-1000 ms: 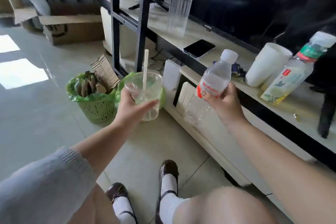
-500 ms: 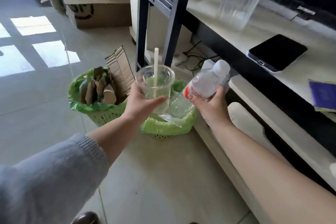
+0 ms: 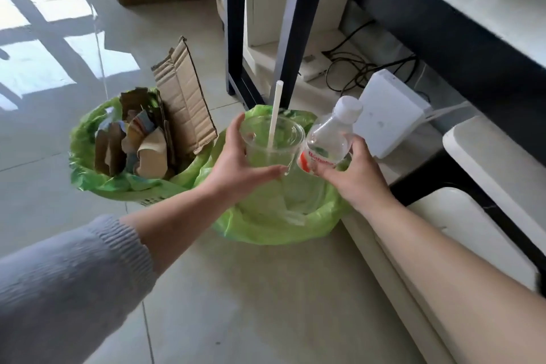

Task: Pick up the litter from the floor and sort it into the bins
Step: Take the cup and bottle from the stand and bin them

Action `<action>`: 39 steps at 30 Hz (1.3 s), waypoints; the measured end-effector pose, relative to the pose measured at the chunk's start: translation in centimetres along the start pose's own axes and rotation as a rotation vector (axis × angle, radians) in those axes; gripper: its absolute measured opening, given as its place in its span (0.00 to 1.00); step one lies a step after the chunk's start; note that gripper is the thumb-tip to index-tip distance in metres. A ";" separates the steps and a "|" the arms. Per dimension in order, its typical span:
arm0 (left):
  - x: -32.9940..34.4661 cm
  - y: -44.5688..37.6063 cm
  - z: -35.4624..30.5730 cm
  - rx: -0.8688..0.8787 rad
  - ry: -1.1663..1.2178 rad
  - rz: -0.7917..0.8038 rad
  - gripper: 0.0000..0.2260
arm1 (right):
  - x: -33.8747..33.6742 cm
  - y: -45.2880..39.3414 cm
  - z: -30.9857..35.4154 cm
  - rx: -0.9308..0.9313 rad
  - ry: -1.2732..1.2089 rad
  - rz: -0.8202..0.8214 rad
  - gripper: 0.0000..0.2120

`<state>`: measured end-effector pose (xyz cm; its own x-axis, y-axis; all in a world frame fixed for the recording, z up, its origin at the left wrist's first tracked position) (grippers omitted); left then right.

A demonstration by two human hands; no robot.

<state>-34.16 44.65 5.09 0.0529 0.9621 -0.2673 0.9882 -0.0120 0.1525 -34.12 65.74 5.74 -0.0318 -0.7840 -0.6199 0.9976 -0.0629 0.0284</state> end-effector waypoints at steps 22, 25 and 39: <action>-0.5 -0.5 1.3 0.133 -0.919 -0.147 0.33 | 0.6 -1.5 0.3 -0.002 0.505 -0.103 0.33; -0.2 -0.9 1.6 0.126 -0.990 -0.109 0.32 | 1.2 -2.0 -0.1 0.027 0.547 -0.077 0.37; -1.2 5.4 -6.2 0.115 -0.156 -0.121 0.13 | -4.9 7.7 3.3 0.048 0.035 -0.228 0.27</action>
<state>-29.80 45.16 12.15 -0.0538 0.9050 -0.4219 0.9981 0.0612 0.0038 -26.51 67.08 11.59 -0.2531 -0.7245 -0.6411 0.9608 -0.2660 -0.0787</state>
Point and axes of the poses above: each hand's wrist, its own y-axis away from the middle knuckle, its own x-axis out of the palm, z = x × y, the point moved 5 cm from there along -y, towards the middle knuckle, and after that the axes turned 5 degrees about y, right-handed, at the moved point
